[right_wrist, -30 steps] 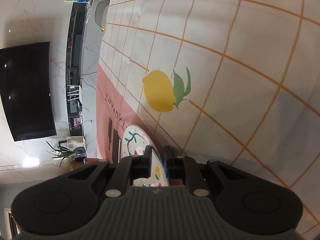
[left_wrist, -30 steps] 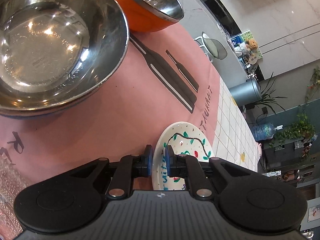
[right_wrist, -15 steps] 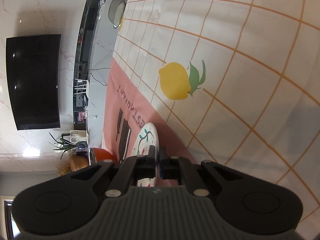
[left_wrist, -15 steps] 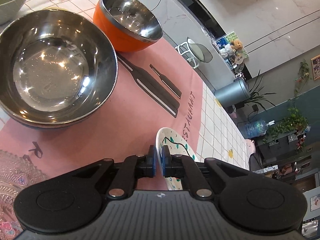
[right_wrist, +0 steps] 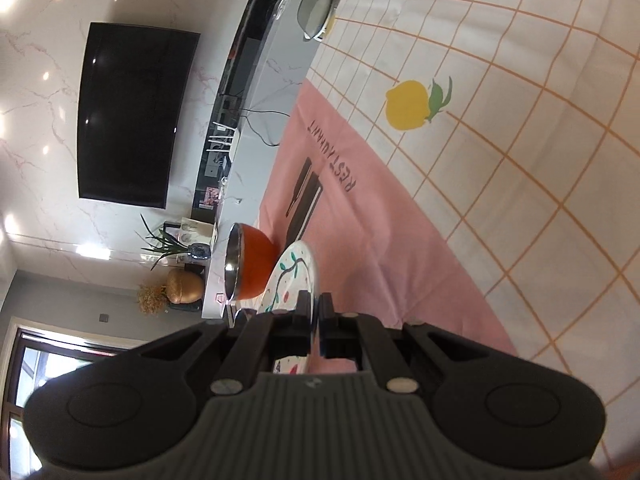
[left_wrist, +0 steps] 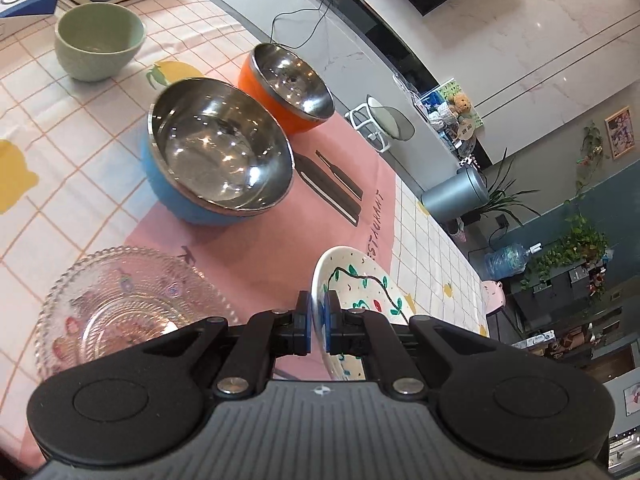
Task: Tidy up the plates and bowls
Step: 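Lift the Fruity plate with both grippers and carry it toward the glass plates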
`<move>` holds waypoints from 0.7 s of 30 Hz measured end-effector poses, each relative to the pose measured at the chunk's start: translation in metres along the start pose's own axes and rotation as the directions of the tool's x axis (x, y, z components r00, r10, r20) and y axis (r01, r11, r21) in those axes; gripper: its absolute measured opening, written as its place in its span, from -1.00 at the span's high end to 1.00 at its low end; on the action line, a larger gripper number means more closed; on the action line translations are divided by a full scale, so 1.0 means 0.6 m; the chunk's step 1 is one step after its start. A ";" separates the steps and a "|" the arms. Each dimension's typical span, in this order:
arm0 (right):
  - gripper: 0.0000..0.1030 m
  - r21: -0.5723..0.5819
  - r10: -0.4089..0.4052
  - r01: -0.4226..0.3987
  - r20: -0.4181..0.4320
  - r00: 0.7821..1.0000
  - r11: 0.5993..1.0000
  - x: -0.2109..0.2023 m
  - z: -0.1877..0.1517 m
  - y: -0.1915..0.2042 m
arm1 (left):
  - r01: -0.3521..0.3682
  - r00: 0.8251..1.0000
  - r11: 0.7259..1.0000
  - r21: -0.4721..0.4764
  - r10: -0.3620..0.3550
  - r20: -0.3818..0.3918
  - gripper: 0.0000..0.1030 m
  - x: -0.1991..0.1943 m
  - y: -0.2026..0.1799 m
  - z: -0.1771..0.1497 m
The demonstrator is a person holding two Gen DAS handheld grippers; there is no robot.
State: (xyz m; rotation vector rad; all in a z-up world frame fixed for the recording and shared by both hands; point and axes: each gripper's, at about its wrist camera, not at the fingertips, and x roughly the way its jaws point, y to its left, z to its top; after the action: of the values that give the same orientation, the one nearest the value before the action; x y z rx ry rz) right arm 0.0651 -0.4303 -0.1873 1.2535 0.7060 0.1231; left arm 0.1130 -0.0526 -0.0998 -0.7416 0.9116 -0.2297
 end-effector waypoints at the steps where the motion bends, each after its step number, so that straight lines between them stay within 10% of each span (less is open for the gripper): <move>1: 0.99 -0.015 0.005 -0.005 -0.004 1.000 1.000 -0.003 -0.011 0.005 | -0.001 1.000 1.000 -0.008 0.002 0.004 0.89 -0.014 0.009 -0.002; 21: 0.96 -0.185 -0.003 -0.028 -0.167 0.986 0.982 0.054 -0.174 0.047 | -0.079 0.994 0.995 -0.065 0.083 0.071 0.88 -0.130 0.154 -0.005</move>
State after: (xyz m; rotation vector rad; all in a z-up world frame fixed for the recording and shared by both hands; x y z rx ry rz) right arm 0.0412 -0.3197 -0.1893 1.0752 0.8117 0.3009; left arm 0.0522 0.0511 -0.1135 -0.7635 0.8795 -0.1020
